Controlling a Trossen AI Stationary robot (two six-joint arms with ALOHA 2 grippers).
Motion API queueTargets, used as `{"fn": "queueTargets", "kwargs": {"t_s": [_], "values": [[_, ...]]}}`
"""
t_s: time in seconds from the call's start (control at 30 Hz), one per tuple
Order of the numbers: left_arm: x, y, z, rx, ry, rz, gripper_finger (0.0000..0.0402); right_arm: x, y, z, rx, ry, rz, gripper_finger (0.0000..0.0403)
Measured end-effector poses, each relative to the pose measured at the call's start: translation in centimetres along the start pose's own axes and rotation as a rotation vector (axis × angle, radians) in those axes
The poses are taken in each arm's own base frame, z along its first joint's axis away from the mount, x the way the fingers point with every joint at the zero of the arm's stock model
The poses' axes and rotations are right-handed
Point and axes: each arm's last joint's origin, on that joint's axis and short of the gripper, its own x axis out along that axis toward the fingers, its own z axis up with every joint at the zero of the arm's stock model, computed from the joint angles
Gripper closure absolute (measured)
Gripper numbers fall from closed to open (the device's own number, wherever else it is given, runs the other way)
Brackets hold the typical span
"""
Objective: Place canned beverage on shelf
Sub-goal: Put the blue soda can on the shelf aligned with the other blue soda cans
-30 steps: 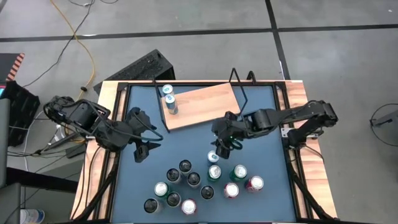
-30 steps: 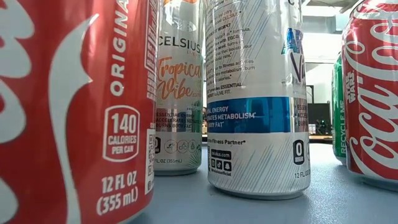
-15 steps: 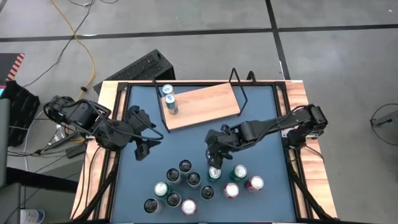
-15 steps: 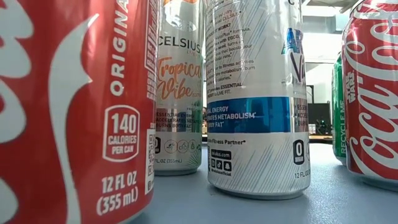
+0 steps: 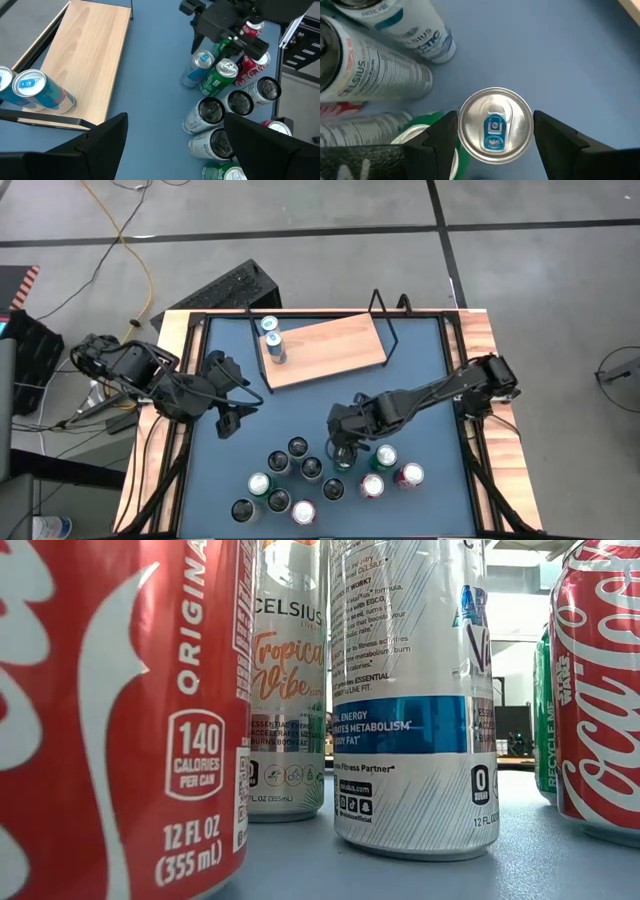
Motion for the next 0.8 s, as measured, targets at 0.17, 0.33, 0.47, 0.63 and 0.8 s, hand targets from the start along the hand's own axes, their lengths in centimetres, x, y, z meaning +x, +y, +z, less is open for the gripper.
{"fn": "queueTargets", "kwargs": {"t_s": [0.17, 0.33, 0.47, 0.63, 0.8], "values": [[0.0, 0.0, 0.0, 0.0, 0.0, 0.0, 0.0086, 0.21, -0.38, 0.08, 0.008, 0.019, -0.015, 0.0163], [0.0, 0.0, 0.0, 0.007, 0.0, 0.0, 0.0086, 0.3, -0.74, 0.23, 0.014, 0.025, -0.026, 0.0163], [0.0, 0.0, -0.01, 0.011, 0.0, 0.0, 0.0086, 0.7, -0.73, 0.28, 0.007, 0.033, -0.029, 0.0164], [-0.01, 0.01, 0.0, 0.023, -0.001, 0.002, 0.0086, 0.75, -0.86, 0.13, 0.008, 0.052, -0.042, 0.0195], [0.0, 0.02, -0.01, 0.023, -0.001, 0.003, 0.0086, 0.65, -0.91, 0.12, 0.014, 0.053, -0.042, 0.0229]]}}
